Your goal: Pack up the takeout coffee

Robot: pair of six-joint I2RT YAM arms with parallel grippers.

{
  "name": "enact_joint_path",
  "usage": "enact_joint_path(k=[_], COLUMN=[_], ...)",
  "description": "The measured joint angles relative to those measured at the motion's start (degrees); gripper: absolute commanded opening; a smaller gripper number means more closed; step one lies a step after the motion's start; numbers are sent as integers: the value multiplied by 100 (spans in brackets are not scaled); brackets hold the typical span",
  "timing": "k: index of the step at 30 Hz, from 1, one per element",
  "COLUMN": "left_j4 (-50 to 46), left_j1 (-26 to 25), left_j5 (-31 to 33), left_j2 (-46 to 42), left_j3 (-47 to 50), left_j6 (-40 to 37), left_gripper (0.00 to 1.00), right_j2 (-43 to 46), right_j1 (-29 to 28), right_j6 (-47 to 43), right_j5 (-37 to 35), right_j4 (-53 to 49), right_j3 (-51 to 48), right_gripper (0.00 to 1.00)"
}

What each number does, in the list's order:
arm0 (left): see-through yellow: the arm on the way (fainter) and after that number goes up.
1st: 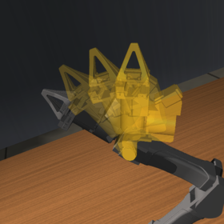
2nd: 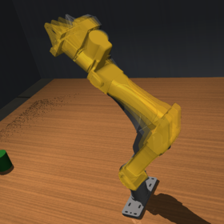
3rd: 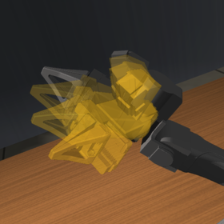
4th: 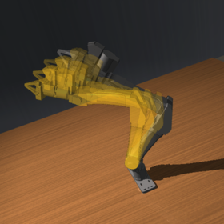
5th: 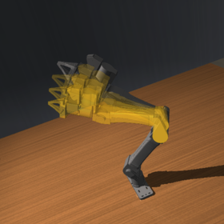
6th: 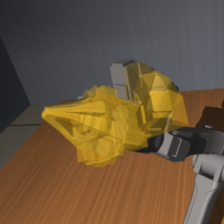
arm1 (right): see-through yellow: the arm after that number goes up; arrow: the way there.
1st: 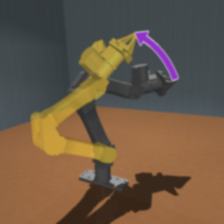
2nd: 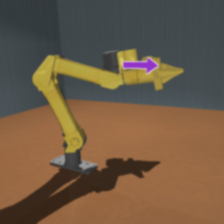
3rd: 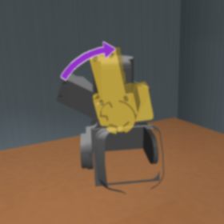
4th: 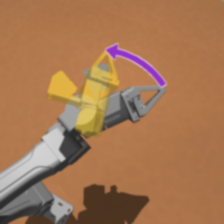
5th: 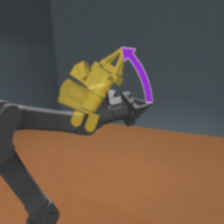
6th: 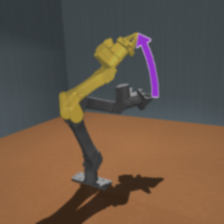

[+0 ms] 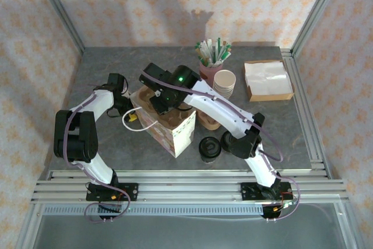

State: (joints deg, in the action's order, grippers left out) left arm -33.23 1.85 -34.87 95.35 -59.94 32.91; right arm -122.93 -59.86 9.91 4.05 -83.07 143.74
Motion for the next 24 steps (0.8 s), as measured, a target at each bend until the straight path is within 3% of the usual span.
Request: enact_joint_path(k=[24], left_j4=[4], left_j1=[0], left_j5=[44], left_j2=[-214], left_j3=[-17], left_j6=[-46], left_gripper=[77], right_j2=[48], right_j1=[0], right_j6=[63], right_j5=[90], right_j4=[186], right_j3=[-566], right_gripper=[29])
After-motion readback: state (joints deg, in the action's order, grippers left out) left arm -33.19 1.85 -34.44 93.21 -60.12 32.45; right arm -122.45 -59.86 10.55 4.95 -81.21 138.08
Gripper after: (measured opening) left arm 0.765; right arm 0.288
